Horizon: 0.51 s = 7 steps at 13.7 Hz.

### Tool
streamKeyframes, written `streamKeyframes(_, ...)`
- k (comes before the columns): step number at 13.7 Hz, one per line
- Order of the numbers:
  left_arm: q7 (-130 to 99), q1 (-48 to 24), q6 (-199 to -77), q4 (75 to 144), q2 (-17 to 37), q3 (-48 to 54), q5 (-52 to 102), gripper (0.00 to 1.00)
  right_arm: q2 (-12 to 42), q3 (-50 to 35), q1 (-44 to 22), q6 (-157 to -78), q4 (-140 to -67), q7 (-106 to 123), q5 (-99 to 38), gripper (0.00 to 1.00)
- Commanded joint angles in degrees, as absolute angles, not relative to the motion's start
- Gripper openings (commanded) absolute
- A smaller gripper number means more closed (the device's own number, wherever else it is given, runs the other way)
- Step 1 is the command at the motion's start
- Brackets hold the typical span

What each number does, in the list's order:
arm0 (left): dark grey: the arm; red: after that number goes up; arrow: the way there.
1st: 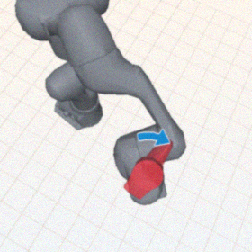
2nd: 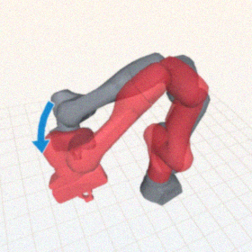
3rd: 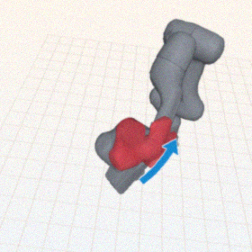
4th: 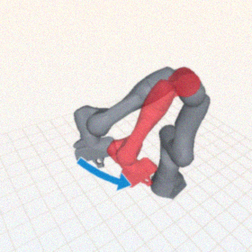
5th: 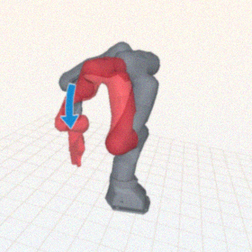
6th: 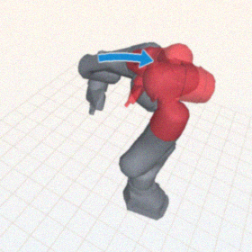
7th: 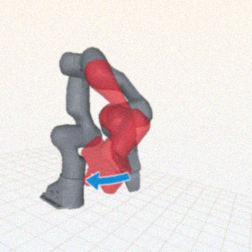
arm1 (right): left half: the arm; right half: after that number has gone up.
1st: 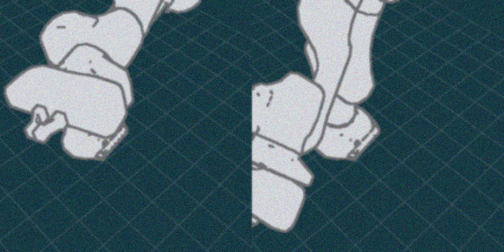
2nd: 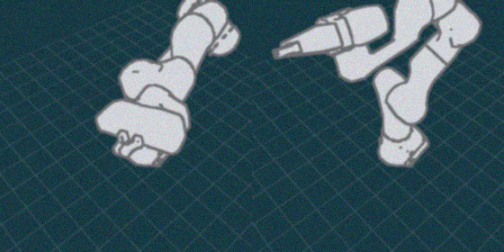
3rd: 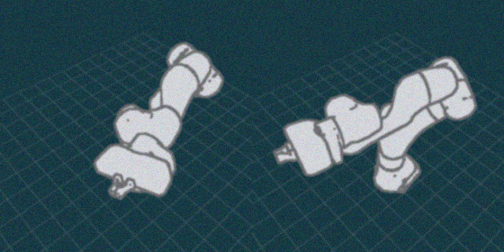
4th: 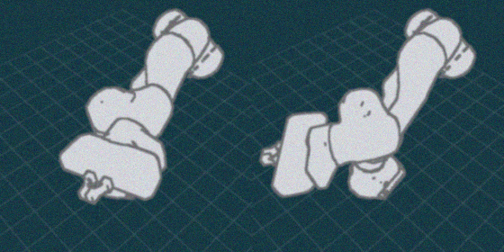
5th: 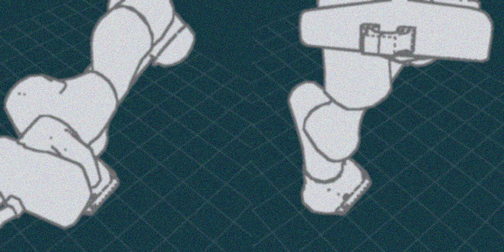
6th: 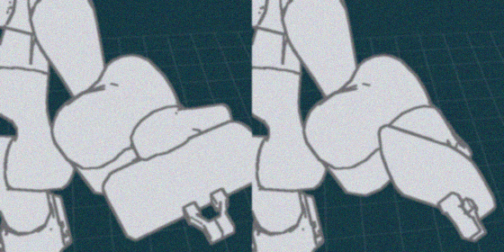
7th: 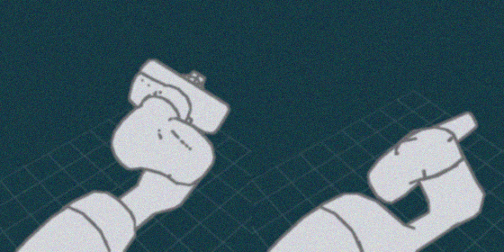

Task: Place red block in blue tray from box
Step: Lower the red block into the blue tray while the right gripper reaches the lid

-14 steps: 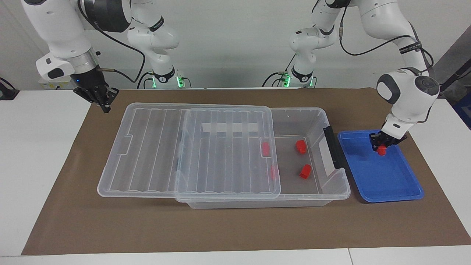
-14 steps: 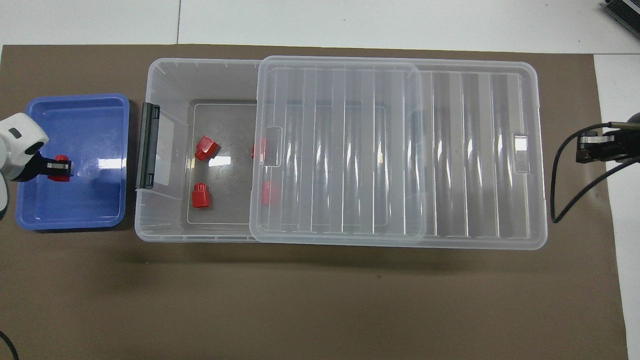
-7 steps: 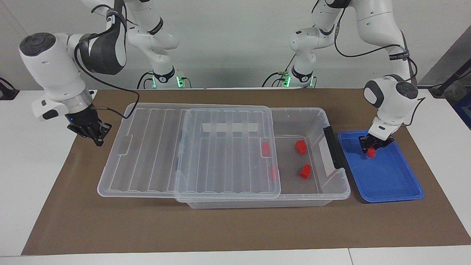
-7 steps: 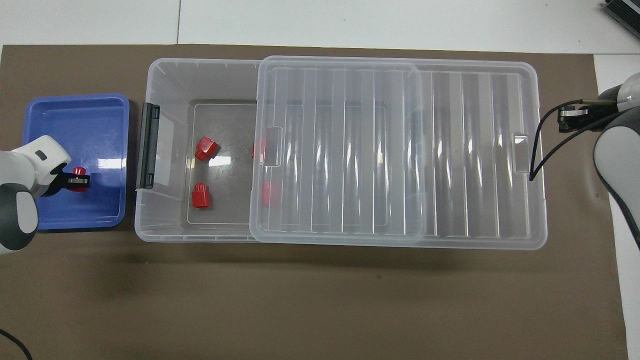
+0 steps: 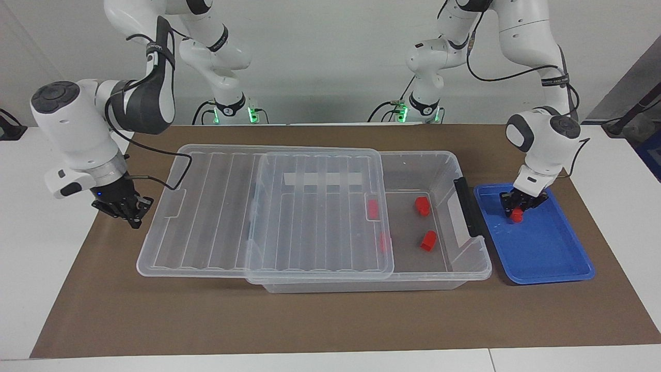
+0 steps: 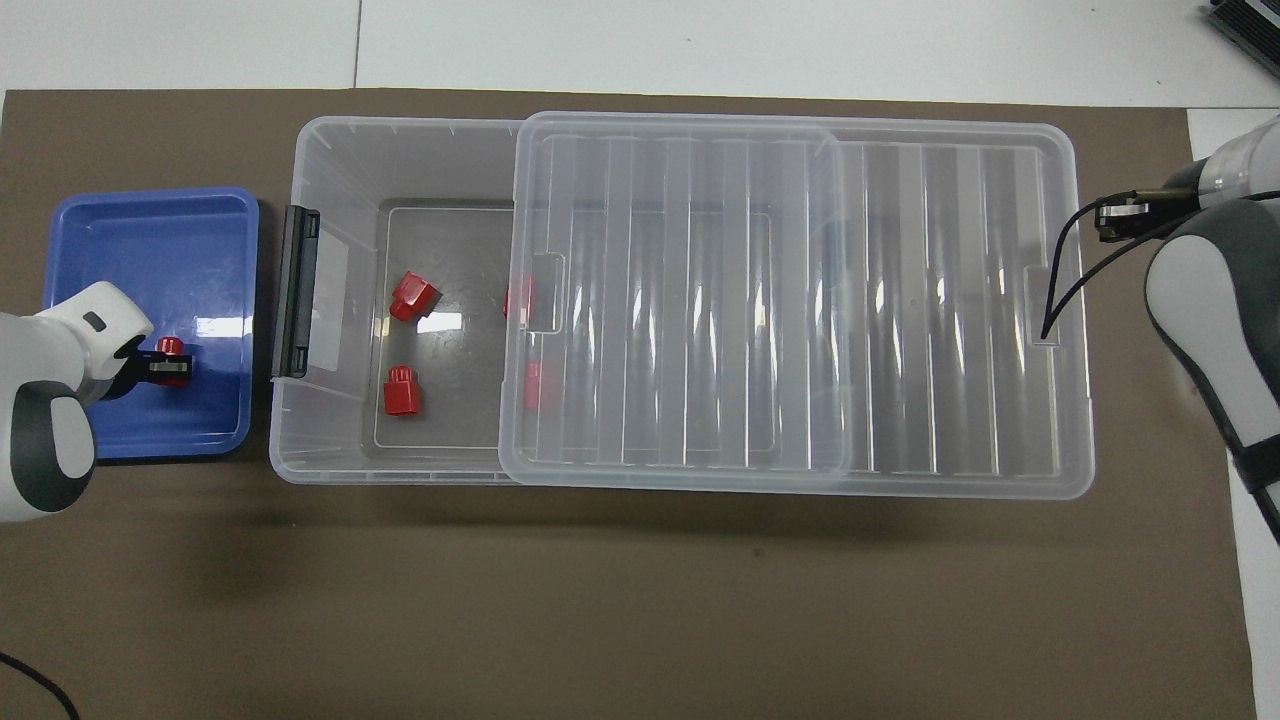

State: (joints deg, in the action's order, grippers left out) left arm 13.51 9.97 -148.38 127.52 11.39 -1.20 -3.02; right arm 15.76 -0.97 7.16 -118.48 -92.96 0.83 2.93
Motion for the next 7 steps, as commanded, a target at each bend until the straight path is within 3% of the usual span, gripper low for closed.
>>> streamKeyframes(1, 13.71, 9.49, -152.58, 130.43, 11.43, -1.41, -1.93, 0.0, 17.67, -1.49, 7.3, -120.15, -91.85, 2.37, 2.72, 0.0)
streamKeyframes(2, 13.71, 9.58, -152.49, 130.34, 11.43, -1.41, -1.93, 0.04, 17.67, -1.58, 7.03, -120.23, -91.85, 2.46, 2.64, 0.0)
streamKeyframes(3, 13.71, 9.49, -152.49, 130.34, 11.43, -1.41, -1.93, 0.17, 17.67, -1.76, 7.03, -119.97, -91.85, 2.72, 2.2, 0.0)
streamKeyframes(5, 13.8, 9.49, -152.4, 130.08, 11.51, -1.41, -1.93, 0.79, 17.67, -2.9, 6.68, -119.53, -92.02, 2.99, -0.26, 0.0)
streamKeyframes(7, 13.71, 9.49, -152.32, 129.9, 11.6, -1.41, -1.93, 0.81, 17.67, -2.9, 4.93, -119.18, -92.2, 3.77, -0.35, 0.0)
